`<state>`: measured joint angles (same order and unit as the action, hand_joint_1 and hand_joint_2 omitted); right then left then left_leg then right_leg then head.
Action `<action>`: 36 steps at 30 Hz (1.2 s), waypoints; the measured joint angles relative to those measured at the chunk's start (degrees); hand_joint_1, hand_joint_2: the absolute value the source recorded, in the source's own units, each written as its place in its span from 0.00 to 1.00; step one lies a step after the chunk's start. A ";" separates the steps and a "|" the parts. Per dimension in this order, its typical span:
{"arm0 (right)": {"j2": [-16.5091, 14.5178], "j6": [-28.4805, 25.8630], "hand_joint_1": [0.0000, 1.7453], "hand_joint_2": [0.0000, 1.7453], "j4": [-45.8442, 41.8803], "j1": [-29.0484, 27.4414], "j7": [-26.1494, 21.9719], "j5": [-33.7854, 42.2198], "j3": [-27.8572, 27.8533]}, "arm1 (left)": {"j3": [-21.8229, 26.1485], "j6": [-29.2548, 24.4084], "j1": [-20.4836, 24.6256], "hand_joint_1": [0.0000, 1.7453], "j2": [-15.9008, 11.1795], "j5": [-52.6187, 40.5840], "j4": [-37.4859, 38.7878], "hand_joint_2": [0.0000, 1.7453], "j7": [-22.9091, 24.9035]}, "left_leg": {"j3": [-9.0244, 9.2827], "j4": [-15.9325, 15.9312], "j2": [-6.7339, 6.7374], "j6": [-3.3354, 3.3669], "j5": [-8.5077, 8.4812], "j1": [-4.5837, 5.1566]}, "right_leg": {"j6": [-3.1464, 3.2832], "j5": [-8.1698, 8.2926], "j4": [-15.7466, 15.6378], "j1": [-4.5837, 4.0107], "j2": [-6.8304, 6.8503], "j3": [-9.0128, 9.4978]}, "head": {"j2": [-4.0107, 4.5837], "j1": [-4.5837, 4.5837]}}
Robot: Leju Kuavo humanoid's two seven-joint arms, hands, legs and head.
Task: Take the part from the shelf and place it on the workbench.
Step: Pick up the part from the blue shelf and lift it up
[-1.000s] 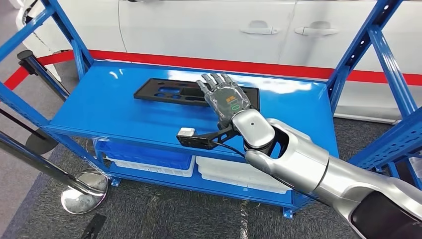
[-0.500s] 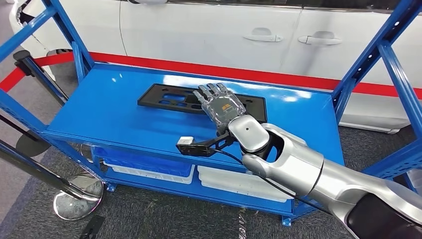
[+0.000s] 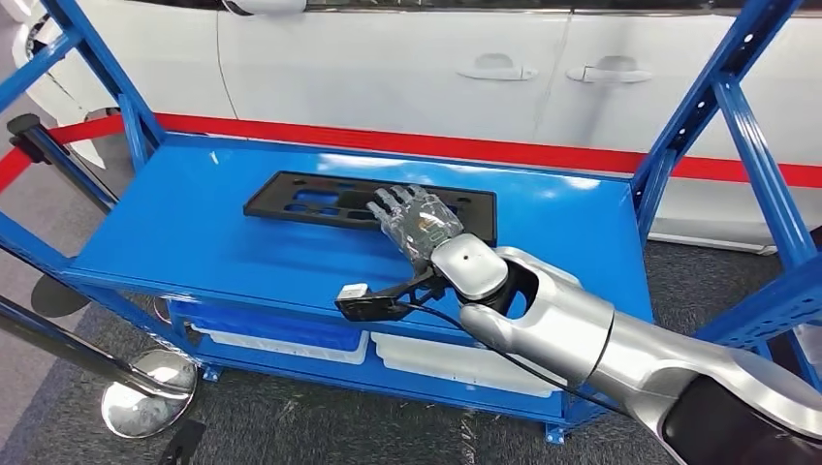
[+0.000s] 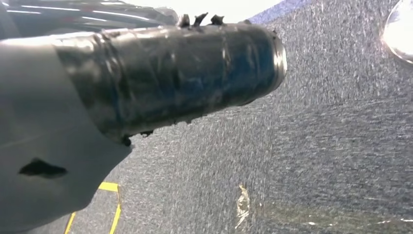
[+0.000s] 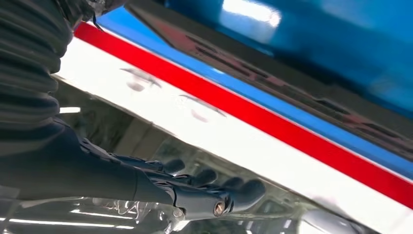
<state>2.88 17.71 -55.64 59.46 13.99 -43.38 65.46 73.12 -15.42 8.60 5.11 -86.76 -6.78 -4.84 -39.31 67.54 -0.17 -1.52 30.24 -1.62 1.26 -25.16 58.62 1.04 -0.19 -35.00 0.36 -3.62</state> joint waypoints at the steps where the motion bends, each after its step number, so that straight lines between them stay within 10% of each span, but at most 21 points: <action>1: -0.27 0.14 0.00 1.00 0.25 -0.17 -0.17 0.21 0.18 | 0.02 0.01 -0.05 0.00 0.01 -0.07 0.00 0.00 0.01 | -1.89 3.46 0.00 -0.13 1.04 -0.01 | 0.13 -0.08 0.02 -0.04 0.00 0.08 | 0.00 0.00; 3: -0.78 0.46 0.00 1.00 0.84 -0.53 -0.33 0.55 0.60 | 0.08 0.05 -0.18 0.00 0.03 -0.18 0.00 0.00 0.01 | -3.66 5.79 0.01 -0.28 0.41 -0.03 | 0.21 -0.32 0.14 -0.06 -0.04 0.22 | 0.00 0.01; 7: -1.65 1.81 0.00 1.00 2.01 -0.46 -0.31 1.77 1.17 | 0.15 0.09 -0.12 0.00 0.04 -0.42 0.00 0.00 0.01 | 1.54 -6.19 -0.01 -0.02 -5.59 0.02 | -0.59 -1.14 0.73 -0.10 -0.23 0.49 | 0.00 0.01; 12: -2.37 3.04 0.00 1.00 3.59 0.05 0.44 3.43 1.68 | 0.42 0.33 -0.07 0.00 0.20 -0.97 0.04 0.00 0.08 | 2.78 -8.47 -0.15 1.71 -5.51 0.16 | -2.04 -1.85 1.09 -0.42 -0.25 0.29 | 0.00 0.19; 17: -2.76 2.48 0.00 1.00 5.28 0.15 2.43 4.26 1.89 | 0.51 0.48 -0.03 0.00 0.24 -1.43 0.04 0.00 0.06 | 3.26 -8.68 -0.14 3.10 -5.24 0.52 | -2.21 -7.68 15.47 -0.51 -0.02 -7.03 | 0.01 0.43; 19: -3.02 2.42 0.00 1.00 6.21 0.07 3.43 4.49 1.98 | 0.56 0.53 -0.09 0.00 0.27 -1.63 0.04 0.00 0.06 | 3.57 -8.67 -0.21 3.31 -5.04 0.90 | -1.62 -5.68 14.82 -0.71 -0.02 -7.29 | 0.02 0.43; 21: -3.40 2.26 0.00 1.00 7.07 0.30 4.80 4.77 1.99 | 0.60 0.57 -0.10 0.00 0.41 -1.90 0.05 0.00 0.06 | 4.00 -8.68 -0.27 3.36 -4.79 1.18 | -0.39 -1.69 7.54 -1.26 -0.02 -4.13 | 0.02 0.42; 23: -3.92 1.63 0.00 1.00 7.95 0.66 6.51 5.10 1.98 | 0.62 0.63 -0.04 0.00 0.62 -2.16 0.06 0.00 0.07 | 4.12 -8.66 -0.25 3.12 -4.59 1.38 | 0.52 0.15 1.78 -1.78 0.06 -1.36 | 0.01 0.36; 28: -4.93 -2.96 0.00 1.00 10.57 1.06 10.20 5.62 1.69 | 0.79 0.78 -0.06 0.00 0.85 -2.81 0.10 0.00 0.15 | 3.78 -7.74 -0.12 1.63 -3.64 1.28 | 0.66 0.56 -0.84 -1.33 0.12 0.23 | 0.01 0.24; 32: -5.68 -4.12 0.00 1.00 12.42 1.32 12.65 6.10 1.03 | 0.80 0.93 -0.15 0.00 0.95 -3.01 0.13 0.00 0.27 | -2.34 4.19 -0.11 0.15 1.14 0.72 | 0.97 0.49 -1.32 -0.95 0.17 0.87 | 0.02 0.07; 34: -5.79 -2.86 0.00 1.00 13.51 1.24 13.81 6.57 0.82 | 0.80 0.99 -0.31 0.00 0.95 -3.06 0.13 0.00 0.34 | -3.47 5.22 -0.07 -0.43 -0.06 0.29 | 0.72 0.18 -1.17 -0.73 0.14 1.03 | 0.01 0.08; 36: -5.88 -2.09 0.00 1.00 14.45 1.27 14.25 6.86 0.42 | 0.80 1.02 -0.37 0.00 0.96 -3.09 0.13 0.00 0.36 | -0.91 -1.14 0.00 -0.99 -4.00 -0.20 | 0.09 -0.42 -0.62 -0.39 0.05 1.16 | 0.01 0.09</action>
<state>-2.99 15.63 -41.19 60.73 28.24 -36.52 65.88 73.92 -14.40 8.24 6.07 -89.85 -6.64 -4.48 -40.21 66.40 -0.17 -2.52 26.24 -1.82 1.34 -25.58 58.00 0.65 -0.14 -33.83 0.37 -3.53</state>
